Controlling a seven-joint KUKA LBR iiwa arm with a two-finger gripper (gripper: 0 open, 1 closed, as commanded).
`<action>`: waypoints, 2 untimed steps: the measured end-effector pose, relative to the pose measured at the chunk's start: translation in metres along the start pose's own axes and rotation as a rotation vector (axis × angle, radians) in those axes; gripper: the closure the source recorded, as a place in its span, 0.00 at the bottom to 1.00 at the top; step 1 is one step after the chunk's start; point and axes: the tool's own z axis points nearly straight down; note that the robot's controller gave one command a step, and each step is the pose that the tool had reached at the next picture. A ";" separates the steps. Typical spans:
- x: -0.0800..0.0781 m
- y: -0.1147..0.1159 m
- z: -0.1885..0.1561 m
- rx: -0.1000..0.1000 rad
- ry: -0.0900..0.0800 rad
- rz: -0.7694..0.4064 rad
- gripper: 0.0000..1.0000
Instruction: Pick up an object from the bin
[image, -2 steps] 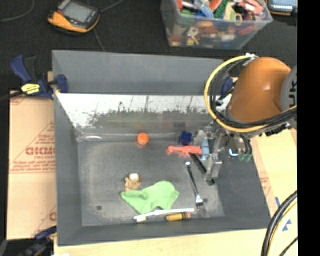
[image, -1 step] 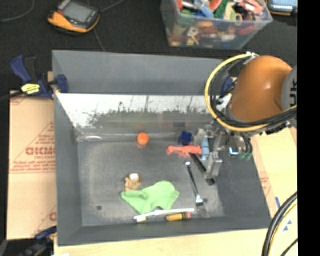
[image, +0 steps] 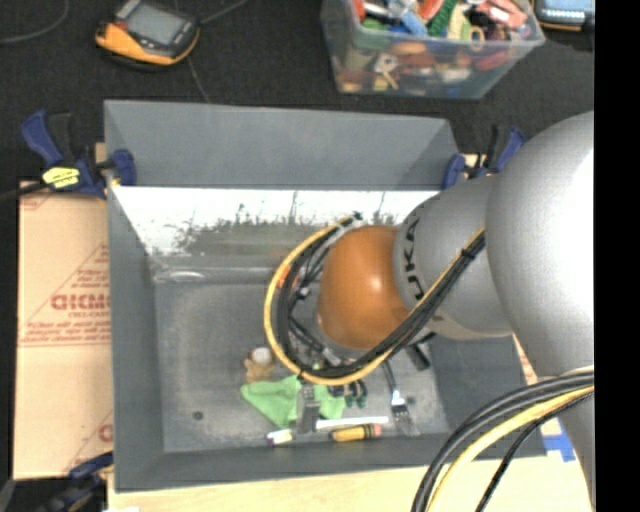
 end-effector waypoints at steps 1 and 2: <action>-0.013 0.058 -0.065 0.004 -0.013 0.081 0.00; 0.020 0.004 -0.017 0.002 0.014 -0.046 0.00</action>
Offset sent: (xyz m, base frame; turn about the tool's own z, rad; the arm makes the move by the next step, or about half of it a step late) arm -0.0208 0.0048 0.0179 -0.0482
